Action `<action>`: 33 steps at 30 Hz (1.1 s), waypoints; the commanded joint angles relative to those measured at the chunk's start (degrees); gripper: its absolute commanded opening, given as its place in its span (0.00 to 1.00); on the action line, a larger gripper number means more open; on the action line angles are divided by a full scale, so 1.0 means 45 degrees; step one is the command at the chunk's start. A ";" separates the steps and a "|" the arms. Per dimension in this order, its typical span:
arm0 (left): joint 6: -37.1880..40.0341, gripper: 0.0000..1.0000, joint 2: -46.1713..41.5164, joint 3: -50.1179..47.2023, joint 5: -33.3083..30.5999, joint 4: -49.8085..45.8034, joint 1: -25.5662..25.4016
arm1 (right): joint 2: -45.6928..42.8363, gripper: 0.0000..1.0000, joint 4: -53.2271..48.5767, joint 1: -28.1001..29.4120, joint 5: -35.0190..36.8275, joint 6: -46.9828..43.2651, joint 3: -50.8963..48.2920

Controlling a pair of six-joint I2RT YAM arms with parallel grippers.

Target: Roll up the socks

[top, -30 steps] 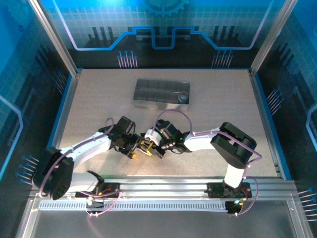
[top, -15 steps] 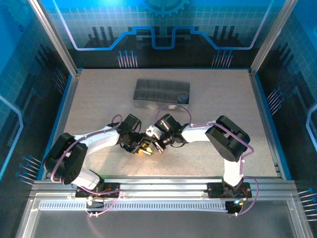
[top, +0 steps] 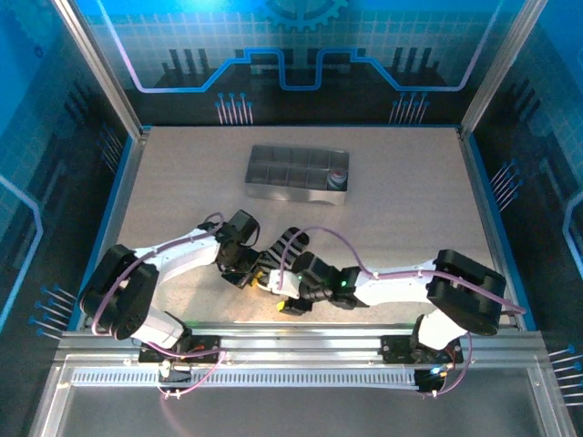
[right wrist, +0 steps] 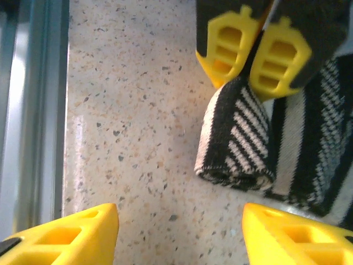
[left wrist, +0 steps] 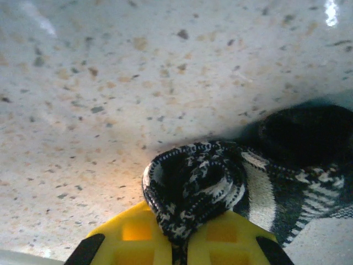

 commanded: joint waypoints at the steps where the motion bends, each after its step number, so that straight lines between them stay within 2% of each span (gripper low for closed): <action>1: -0.0312 0.00 0.0878 0.0177 -0.0516 -0.2228 -0.0063 | 0.0427 0.61 0.0678 0.0645 0.2978 -0.1258 0.0323; 7: 0.0040 0.00 0.1549 0.0651 -0.0423 -0.2366 -0.0068 | 0.1634 0.62 0.0962 0.1311 0.4670 -0.2144 0.1311; 18: 0.0278 0.00 0.1829 0.0904 -0.0413 -0.2402 -0.0046 | 0.3053 0.56 0.0365 0.1388 0.4575 -0.2213 0.2435; 20: 0.0297 0.00 0.1798 0.0881 -0.0409 -0.2383 -0.0054 | 0.3246 0.51 0.0051 0.1360 0.4528 -0.2057 0.2641; 23: 0.0261 0.00 0.1689 0.0857 -0.0407 -0.2373 -0.0039 | 0.3616 0.37 -0.0492 0.1272 0.4535 -0.1760 0.2812; 26: 0.0248 0.00 0.1406 0.0889 -0.0457 -0.2435 -0.0055 | 0.3880 0.18 -0.1131 0.1072 0.4415 -0.1200 0.2824; 28: 0.0256 0.01 0.1083 0.0934 -0.0519 -0.2607 0.0000 | 0.3784 0.06 -0.1444 0.0750 0.3587 -0.0627 0.2777; 30: 0.0230 0.13 0.0645 0.0908 -0.0565 -0.2695 0.0092 | 0.3648 0.00 -0.1749 0.0402 0.2364 -0.0244 0.2587; 33: 0.0109 0.35 -0.0153 0.0753 -0.0448 -0.2584 0.0334 | 0.3678 0.00 -0.2252 -0.0211 0.0047 0.0294 0.2435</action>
